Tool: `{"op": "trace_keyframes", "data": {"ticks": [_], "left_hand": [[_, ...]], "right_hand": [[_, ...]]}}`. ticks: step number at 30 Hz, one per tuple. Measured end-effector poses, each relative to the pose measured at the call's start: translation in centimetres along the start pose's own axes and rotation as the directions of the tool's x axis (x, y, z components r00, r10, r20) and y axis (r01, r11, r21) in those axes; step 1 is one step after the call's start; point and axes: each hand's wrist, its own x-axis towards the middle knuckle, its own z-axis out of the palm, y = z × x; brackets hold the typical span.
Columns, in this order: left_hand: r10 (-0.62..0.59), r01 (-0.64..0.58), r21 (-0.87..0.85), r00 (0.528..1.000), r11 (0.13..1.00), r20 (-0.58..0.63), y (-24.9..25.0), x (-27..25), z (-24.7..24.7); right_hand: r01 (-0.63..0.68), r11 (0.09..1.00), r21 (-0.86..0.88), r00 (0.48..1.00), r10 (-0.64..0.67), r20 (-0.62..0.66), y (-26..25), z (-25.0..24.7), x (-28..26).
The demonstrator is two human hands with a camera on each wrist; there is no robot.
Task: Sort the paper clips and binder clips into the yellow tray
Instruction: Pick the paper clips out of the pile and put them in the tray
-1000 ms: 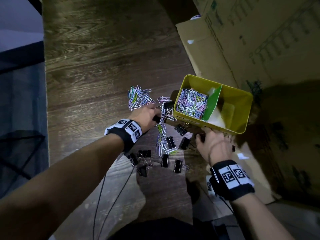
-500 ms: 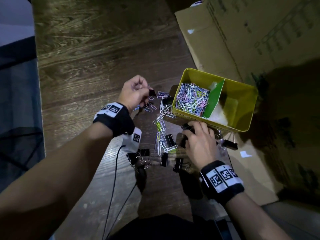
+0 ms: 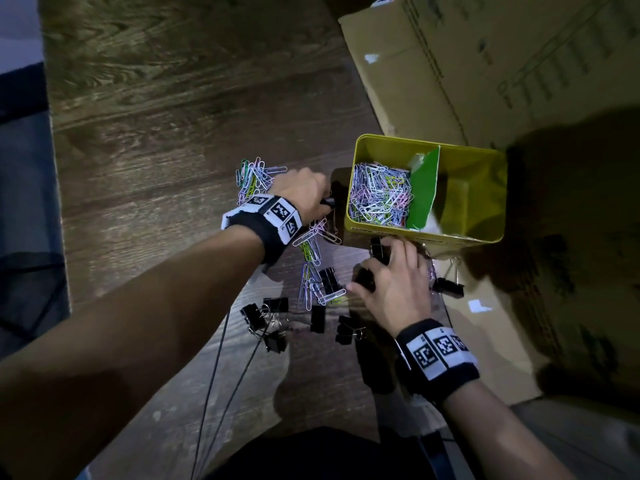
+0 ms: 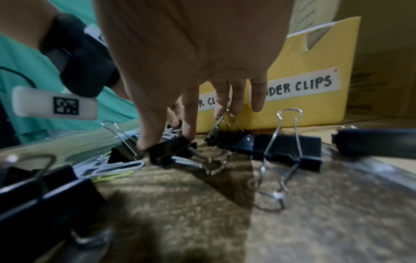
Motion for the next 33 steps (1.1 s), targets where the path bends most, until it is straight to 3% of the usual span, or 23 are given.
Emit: {"op": "trace_keyframes", "data": {"ticks": [5,9,11,13,15,18,21,24,25,27,29,30,33], "left_hand": [[-0.047,0.036,-0.081,0.989,0.996,-0.137,-1.5,-2.6,-1.9],[-0.105,0.075,-0.156,0.975,0.985,-0.195,-5.7,-6.8,-1.4],[-0.119,0.08,-0.21,0.977,0.974,-0.179,-8.1,-9.0,-0.3],[-0.114,0.095,-0.184,0.989,0.978,-0.095,-10.1,-10.9,1.3],[-0.134,0.134,-0.142,0.991,0.981,0.011,-11.4,-12.4,3.0],[-0.164,0.172,-0.122,0.984,0.978,0.075,-12.5,-13.8,5.2],[-0.177,0.18,-0.065,0.983,0.981,0.057,-12.4,-14.7,5.6],[-0.18,0.178,-0.04,0.983,0.983,-0.049,-10.4,-14.8,4.5],[-0.122,0.116,-0.071,0.988,0.991,-0.094,-9.2,-14.5,4.3],[0.129,-0.142,-0.11,0.985,0.984,-0.116,-6.2,-13.9,4.2],[0.437,-0.441,-0.02,0.895,0.897,-0.09,-3.3,-12.9,4.5],[0.537,-0.537,0.025,0.843,0.843,-0.023,-1.9,-12.3,4.5],[0.634,-0.663,0.138,0.746,0.736,0.206,0.6,-10.4,4.6]], "right_hand": [[-0.004,0.999,0.039,0.999,0.005,-0.033,-0.1,-0.5,-0.4],[0.189,0.972,0.142,0.982,-0.188,-0.022,-1.9,-0.5,-0.6],[0.29,0.938,0.192,0.953,-0.302,0.035,-2.6,-0.3,-0.4],[0.315,0.921,0.23,0.941,-0.335,0.052,-3.0,0.3,0.2],[0.291,0.922,0.255,0.947,-0.315,0.061,-3.1,0.9,0.7],[0.209,0.96,0.185,0.975,-0.22,0.036,-2.6,1.1,0.9],[0.09,0.992,0.09,0.995,-0.087,-0.037,-1.5,0.6,0.0],[-0.012,0.995,0.096,0.997,0.018,-0.069,-0.2,0.1,-0.6],[-0.013,0.994,0.112,0.997,0.022,-0.076,0.0,-0.1,-0.7],[0.044,0.991,0.124,0.996,-0.033,-0.089,-0.1,-0.3,-1.4],[0.1,0.99,0.097,0.992,-0.092,-0.087,-0.6,-0.3,-2.2],[0.11,0.99,0.085,0.991,-0.102,-0.088,-0.7,-0.3,-2.5],[0.118,0.989,0.091,0.984,-0.104,-0.146,-0.8,-0.2,-3.3]]}}
